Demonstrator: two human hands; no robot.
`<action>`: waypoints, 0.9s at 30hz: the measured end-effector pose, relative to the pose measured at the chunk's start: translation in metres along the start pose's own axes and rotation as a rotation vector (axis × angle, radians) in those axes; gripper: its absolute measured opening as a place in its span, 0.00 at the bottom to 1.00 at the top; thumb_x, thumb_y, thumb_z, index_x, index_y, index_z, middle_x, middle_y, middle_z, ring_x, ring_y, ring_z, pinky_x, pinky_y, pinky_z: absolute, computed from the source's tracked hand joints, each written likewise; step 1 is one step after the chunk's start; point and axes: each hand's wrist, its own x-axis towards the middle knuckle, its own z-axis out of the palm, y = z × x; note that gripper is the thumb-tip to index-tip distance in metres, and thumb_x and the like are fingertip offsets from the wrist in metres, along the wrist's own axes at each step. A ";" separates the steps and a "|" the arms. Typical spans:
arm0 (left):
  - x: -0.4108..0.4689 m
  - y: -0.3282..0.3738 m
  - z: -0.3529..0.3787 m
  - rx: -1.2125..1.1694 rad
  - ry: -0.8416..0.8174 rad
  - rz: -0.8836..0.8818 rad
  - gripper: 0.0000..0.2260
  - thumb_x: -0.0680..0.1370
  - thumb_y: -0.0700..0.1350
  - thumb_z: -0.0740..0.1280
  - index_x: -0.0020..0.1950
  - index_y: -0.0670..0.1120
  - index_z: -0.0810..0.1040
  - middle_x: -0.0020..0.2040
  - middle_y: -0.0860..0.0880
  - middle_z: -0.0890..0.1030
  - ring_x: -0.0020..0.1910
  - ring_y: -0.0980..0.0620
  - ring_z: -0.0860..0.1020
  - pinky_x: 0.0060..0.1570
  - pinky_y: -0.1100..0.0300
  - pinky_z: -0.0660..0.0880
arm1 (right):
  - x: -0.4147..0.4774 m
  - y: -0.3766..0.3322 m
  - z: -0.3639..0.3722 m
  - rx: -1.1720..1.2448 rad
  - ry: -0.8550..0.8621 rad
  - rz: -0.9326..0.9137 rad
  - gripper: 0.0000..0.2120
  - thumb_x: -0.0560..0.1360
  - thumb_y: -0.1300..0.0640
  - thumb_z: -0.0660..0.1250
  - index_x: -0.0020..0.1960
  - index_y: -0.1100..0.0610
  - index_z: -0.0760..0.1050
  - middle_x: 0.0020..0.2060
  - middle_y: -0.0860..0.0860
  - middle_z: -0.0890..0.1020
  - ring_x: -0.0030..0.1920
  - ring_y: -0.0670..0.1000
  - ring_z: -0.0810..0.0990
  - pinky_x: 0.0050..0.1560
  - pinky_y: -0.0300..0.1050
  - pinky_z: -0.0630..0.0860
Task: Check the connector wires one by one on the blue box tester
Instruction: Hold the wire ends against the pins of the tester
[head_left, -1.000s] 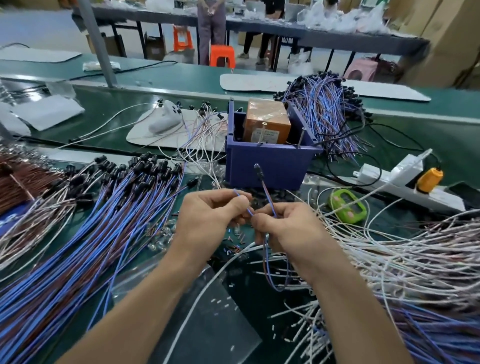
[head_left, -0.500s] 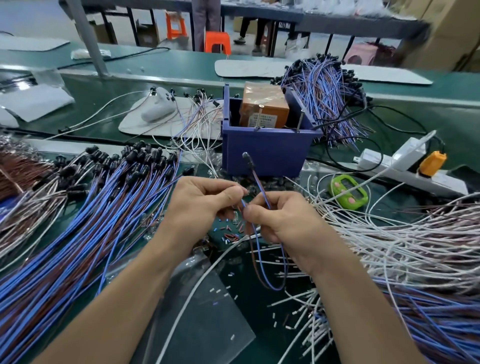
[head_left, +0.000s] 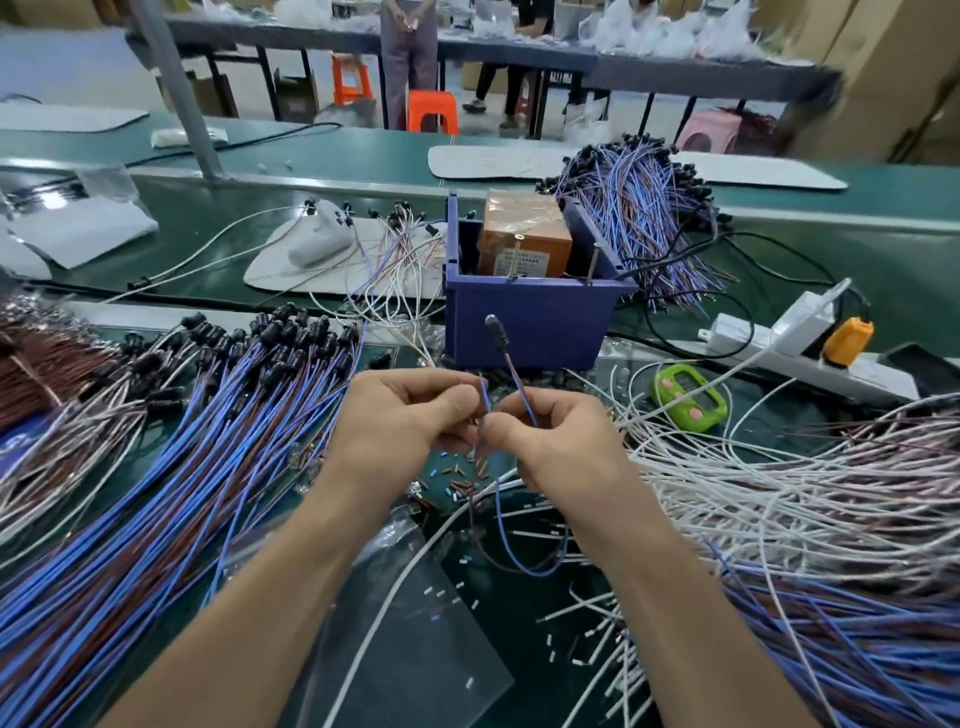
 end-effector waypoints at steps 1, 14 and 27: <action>0.000 0.000 0.000 -0.031 0.012 -0.021 0.12 0.77 0.32 0.71 0.39 0.46 0.87 0.33 0.44 0.85 0.27 0.52 0.81 0.29 0.63 0.79 | 0.000 0.000 0.001 -0.028 0.017 -0.011 0.09 0.73 0.63 0.74 0.35 0.54 0.82 0.24 0.46 0.79 0.21 0.40 0.70 0.25 0.27 0.64; 0.002 -0.010 -0.015 0.663 0.444 0.274 0.26 0.77 0.66 0.64 0.29 0.48 0.81 0.22 0.54 0.77 0.22 0.54 0.74 0.31 0.55 0.73 | -0.005 -0.009 -0.003 0.176 -0.054 0.130 0.09 0.71 0.71 0.70 0.42 0.57 0.80 0.33 0.62 0.84 0.24 0.49 0.59 0.23 0.39 0.55; -0.001 0.012 -0.012 -0.193 0.009 0.133 0.06 0.66 0.42 0.77 0.43 0.47 0.89 0.41 0.44 0.88 0.40 0.53 0.85 0.42 0.65 0.79 | -0.008 -0.007 -0.001 -0.135 -0.292 0.008 0.09 0.68 0.71 0.71 0.37 0.57 0.81 0.32 0.55 0.84 0.33 0.48 0.79 0.38 0.38 0.75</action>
